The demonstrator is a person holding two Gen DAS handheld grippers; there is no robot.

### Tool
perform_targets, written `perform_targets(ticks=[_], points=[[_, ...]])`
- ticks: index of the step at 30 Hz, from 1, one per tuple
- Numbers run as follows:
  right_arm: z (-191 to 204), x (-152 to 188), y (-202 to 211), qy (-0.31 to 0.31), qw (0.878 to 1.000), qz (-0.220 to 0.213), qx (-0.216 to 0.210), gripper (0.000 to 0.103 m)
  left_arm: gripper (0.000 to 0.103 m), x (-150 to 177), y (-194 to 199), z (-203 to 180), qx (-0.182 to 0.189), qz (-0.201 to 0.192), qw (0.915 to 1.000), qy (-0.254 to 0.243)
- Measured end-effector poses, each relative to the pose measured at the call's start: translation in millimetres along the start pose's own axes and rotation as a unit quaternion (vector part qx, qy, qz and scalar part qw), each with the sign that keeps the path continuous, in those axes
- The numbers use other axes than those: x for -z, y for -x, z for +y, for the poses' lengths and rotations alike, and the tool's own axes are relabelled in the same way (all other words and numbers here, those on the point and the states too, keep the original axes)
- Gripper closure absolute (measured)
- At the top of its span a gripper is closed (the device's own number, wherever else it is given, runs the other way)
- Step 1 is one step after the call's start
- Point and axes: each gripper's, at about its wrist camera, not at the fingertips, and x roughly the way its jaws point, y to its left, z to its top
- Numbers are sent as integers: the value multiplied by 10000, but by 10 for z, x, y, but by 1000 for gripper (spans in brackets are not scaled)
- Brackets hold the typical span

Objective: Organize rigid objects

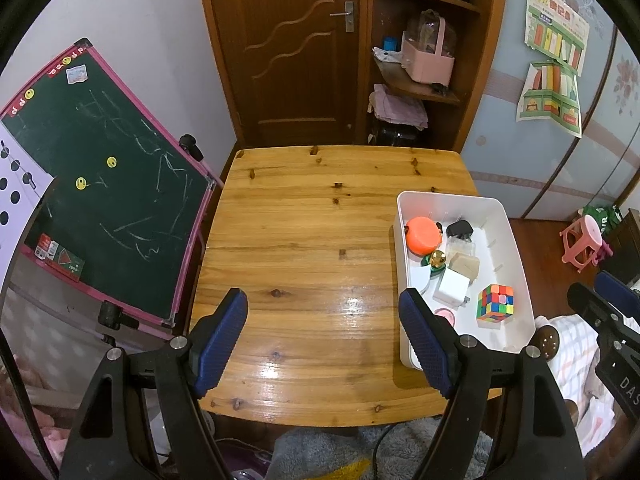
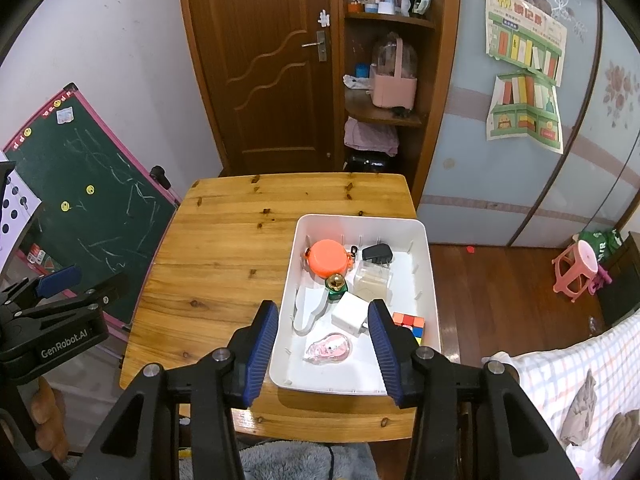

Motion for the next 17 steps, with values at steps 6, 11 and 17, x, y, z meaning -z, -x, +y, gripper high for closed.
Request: perform_targets(ticks=[6, 11, 17], points=[[-13, 12, -23, 6, 10000, 40, -7, 56, 22, -6, -16, -6, 4, 29, 10000, -21], [-22, 13, -43, 10, 10000, 68, -20, 56, 22, -1, -34, 0, 20, 80, 10000, -23], [-24, 16, -67, 7, 9999, 107, -24, 55, 22, 8, -51, 6, 29, 129, 9999, -14]])
